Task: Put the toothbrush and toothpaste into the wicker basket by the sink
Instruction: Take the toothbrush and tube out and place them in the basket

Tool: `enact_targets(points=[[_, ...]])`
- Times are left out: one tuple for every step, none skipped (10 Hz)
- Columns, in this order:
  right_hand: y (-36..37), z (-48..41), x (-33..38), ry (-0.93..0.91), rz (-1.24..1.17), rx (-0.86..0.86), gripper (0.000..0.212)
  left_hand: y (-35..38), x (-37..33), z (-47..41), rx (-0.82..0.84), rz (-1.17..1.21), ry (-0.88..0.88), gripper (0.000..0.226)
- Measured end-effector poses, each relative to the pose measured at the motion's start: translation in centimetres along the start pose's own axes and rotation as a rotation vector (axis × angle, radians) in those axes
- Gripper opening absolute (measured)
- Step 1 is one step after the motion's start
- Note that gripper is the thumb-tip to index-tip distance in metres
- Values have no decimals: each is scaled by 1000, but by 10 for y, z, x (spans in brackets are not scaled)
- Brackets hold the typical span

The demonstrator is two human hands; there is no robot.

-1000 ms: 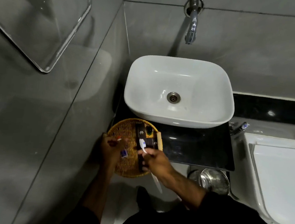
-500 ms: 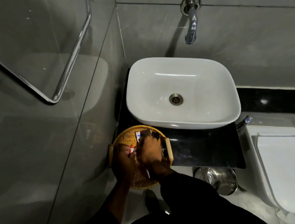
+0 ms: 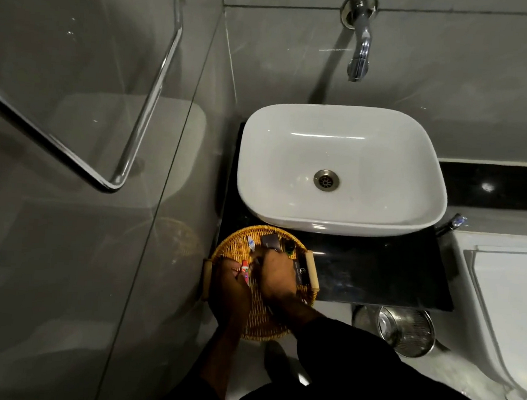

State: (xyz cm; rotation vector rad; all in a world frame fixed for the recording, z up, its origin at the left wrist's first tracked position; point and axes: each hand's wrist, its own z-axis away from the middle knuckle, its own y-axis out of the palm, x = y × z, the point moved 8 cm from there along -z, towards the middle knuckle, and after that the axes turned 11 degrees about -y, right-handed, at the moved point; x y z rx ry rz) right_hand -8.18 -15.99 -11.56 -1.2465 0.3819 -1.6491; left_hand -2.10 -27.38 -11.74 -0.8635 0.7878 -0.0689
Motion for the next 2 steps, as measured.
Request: enact_targets(points=[[-5,7,-3,-26,-125,-37,31,-4,-4,3,-41,-19,29,28],[-26,24,-2,-116,-277,-209,22,-4,-9,13,-59,30,86,19]])
